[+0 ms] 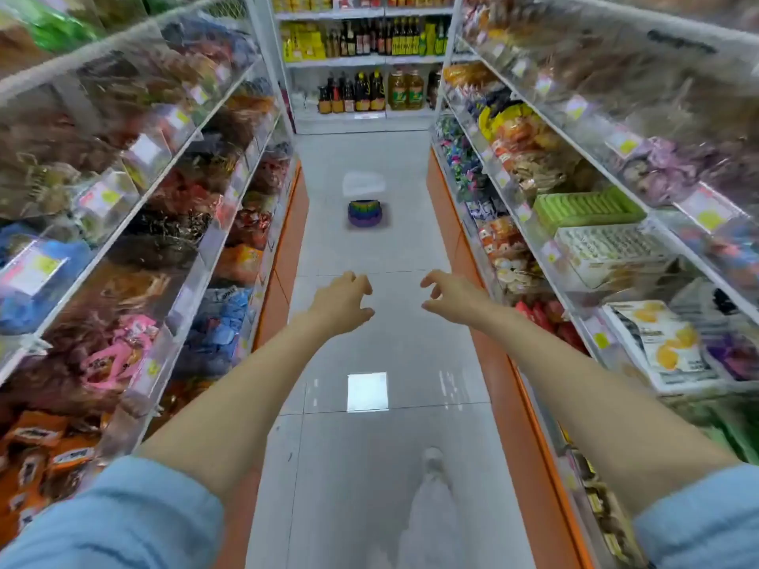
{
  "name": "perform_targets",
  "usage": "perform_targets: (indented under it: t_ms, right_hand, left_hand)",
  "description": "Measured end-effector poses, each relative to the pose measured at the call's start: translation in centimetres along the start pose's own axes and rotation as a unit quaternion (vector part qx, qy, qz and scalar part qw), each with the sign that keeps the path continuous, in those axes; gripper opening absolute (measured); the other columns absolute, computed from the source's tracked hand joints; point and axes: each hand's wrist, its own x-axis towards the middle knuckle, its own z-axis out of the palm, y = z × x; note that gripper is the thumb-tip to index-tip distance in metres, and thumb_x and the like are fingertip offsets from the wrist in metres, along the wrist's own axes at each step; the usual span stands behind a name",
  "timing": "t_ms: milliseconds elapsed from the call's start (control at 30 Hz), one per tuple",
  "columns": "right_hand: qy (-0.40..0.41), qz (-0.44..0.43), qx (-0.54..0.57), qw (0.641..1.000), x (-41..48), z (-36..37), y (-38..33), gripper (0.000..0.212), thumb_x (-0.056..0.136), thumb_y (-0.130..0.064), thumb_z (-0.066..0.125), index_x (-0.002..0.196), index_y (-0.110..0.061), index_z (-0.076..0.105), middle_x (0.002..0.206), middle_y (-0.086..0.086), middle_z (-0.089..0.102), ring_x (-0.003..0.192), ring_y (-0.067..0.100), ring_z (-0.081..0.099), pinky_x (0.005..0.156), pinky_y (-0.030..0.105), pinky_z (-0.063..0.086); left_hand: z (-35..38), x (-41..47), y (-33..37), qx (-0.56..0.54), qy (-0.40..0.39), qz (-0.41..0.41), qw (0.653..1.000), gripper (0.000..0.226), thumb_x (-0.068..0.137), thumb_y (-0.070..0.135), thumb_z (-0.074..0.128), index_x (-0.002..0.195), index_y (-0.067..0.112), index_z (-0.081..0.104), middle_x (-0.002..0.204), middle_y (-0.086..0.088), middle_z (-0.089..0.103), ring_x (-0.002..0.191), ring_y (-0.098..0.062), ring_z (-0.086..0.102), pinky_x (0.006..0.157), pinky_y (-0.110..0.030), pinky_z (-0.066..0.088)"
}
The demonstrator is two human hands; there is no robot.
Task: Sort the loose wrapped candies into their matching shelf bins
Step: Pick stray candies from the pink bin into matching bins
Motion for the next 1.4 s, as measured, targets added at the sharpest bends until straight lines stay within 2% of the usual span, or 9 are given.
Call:
perform_targets:
  t_ms: [233, 600, 767, 933, 1133, 1400]
  right_hand:
    - [-0.039, 0.02, 0.015, 0.999, 12.5, -2.4, 6.5, 0.042, 0.091, -0.027, 0.057, 0.13, -0.016, 0.045, 0.123, 0.011, 0.055, 0.106, 0.025, 0.056, 0.089, 0.037, 0.047]
    - [-0.083, 0.021, -0.003, 0.996, 31.7, -9.4, 11.9, 0.044, 0.091, -0.027, 0.057, 0.131, -0.017, 0.044, 0.12, 0.009, 0.056, 0.102, 0.023, 0.056, 0.087, 0.035, 0.046]
    - [-0.107, 0.028, 0.013, 0.994, 40.7, -10.6, 13.1, 0.048, 0.092, -0.027, 0.056, 0.135, -0.017, 0.038, 0.116, 0.008, 0.057, 0.099, 0.023, 0.056, 0.084, 0.033, 0.046]
    - [-0.116, 0.036, 0.017, 0.992, 51.6, -12.0, 13.6, 0.047, 0.091, -0.028, 0.057, 0.134, -0.019, 0.039, 0.114, 0.007, 0.057, 0.098, 0.022, 0.056, 0.081, 0.03, 0.045]
    - [-0.123, 0.052, 0.01, 0.991, 62.8, -14.0, 13.6, 0.046, 0.092, -0.028, 0.056, 0.134, -0.018, 0.04, 0.116, 0.007, 0.057, 0.097, 0.021, 0.056, 0.079, 0.028, 0.043]
    - [-0.13, 0.08, 0.042, 0.987, 74.6, -16.1, 15.1, 0.044, 0.091, -0.029, 0.056, 0.132, -0.019, 0.041, 0.117, 0.007, 0.056, 0.094, 0.02, 0.056, 0.073, 0.025, 0.043]
  left_hand:
    - [1.7, 14.3, -0.8, -0.019, -0.048, -0.038, 0.998, 0.043, 0.092, 0.03, 0.056, 0.129, 0.013, 0.044, 0.133, -0.005, 0.041, 0.114, -0.023, 0.049, 0.091, -0.035, 0.041]
    - [-1.1, 34.2, -2.0, -0.039, -0.065, -0.053, 0.996, 0.041, 0.093, 0.028, 0.054, 0.13, 0.013, 0.044, 0.135, -0.006, 0.043, 0.117, -0.023, 0.048, 0.093, -0.034, 0.041]
    - [-1.5, 42.2, -5.0, -0.056, -0.081, -0.059, 0.993, 0.044, 0.093, 0.027, 0.055, 0.132, 0.012, 0.042, 0.136, -0.005, 0.044, 0.118, -0.023, 0.048, 0.094, -0.033, 0.041]
    - [-3.5, 52.3, -9.7, -0.078, -0.067, -0.055, 0.993, 0.047, 0.093, 0.026, 0.055, 0.133, 0.012, 0.038, 0.136, -0.006, 0.045, 0.118, -0.021, 0.049, 0.091, -0.031, 0.041]
    - [-6.6, 63.9, -15.1, -0.066, -0.093, -0.032, 0.993, 0.045, 0.093, 0.027, 0.054, 0.133, 0.012, 0.039, 0.138, -0.005, 0.042, 0.118, -0.021, 0.049, 0.094, -0.032, 0.043]
    - [-8.3, 76.0, -17.8, -0.025, -0.125, 0.01, 0.992, 0.043, 0.094, 0.029, 0.052, 0.133, 0.015, 0.039, 0.138, -0.003, 0.04, 0.119, -0.021, 0.047, 0.093, -0.031, 0.04]
